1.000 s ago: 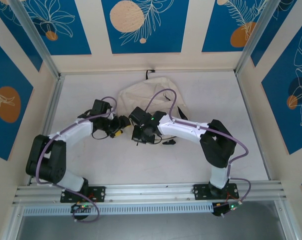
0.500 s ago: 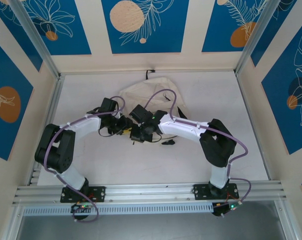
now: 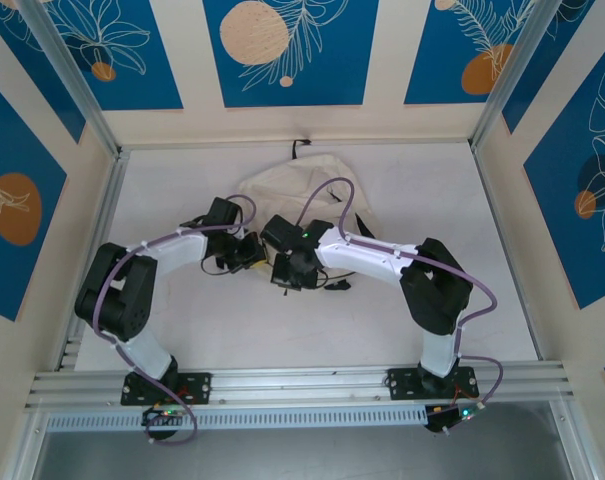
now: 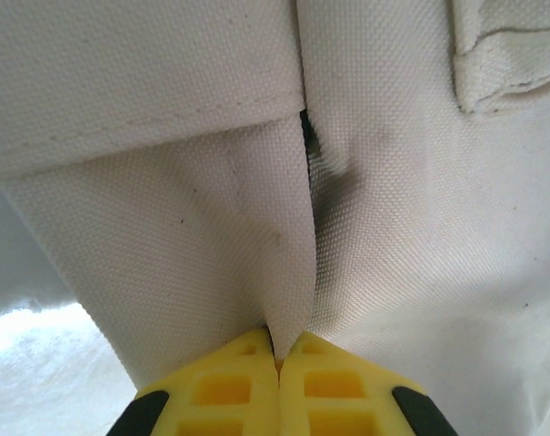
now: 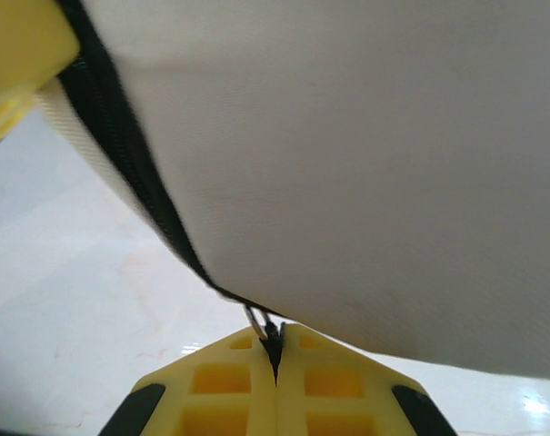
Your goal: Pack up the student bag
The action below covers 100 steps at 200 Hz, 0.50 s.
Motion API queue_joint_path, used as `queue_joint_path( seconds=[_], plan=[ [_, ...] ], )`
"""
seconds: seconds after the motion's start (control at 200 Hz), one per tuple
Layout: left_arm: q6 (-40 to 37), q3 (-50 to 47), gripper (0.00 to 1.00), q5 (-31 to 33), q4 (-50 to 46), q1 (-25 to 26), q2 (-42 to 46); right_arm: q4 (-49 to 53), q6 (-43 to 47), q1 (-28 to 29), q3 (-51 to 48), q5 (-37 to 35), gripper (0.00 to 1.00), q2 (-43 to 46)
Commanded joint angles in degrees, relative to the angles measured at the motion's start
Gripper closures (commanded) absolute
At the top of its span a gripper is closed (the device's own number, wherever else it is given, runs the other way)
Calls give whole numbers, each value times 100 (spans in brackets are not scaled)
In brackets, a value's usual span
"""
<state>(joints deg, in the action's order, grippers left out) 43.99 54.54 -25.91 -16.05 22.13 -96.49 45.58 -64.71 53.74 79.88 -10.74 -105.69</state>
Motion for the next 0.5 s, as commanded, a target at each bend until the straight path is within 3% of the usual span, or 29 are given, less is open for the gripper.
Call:
queue_joint_path(
  seconds=[0.0,0.495],
  plan=[
    [-228,229,100,561,-65,-25,-72,1141,-249,75,91,-436,100,179],
    [-621,473,100,1235,-684,-186,293,2206,-492,95,406,-1631,100,411]
  ],
)
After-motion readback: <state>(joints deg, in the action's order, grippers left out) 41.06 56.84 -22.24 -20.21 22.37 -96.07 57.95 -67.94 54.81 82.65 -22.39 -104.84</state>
